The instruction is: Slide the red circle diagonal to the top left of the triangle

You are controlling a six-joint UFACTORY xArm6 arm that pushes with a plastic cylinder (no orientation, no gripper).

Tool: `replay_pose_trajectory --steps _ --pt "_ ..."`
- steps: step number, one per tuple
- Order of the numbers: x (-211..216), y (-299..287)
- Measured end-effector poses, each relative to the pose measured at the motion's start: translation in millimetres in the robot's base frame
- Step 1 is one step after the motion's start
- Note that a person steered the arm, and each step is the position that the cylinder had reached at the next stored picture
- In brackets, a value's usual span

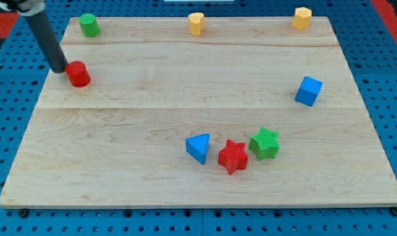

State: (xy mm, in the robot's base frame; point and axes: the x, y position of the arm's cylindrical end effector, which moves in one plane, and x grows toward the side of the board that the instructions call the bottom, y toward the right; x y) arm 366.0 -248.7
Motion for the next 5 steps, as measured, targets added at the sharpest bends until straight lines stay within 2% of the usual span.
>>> replay_pose_trajectory --steps 1,2,3,4,5 --pt "39.9 23.1" --pt "43.0 69.9" --pt "15.5 94.3" --pt "-14.1 84.2" --pt "-27.0 99.2"
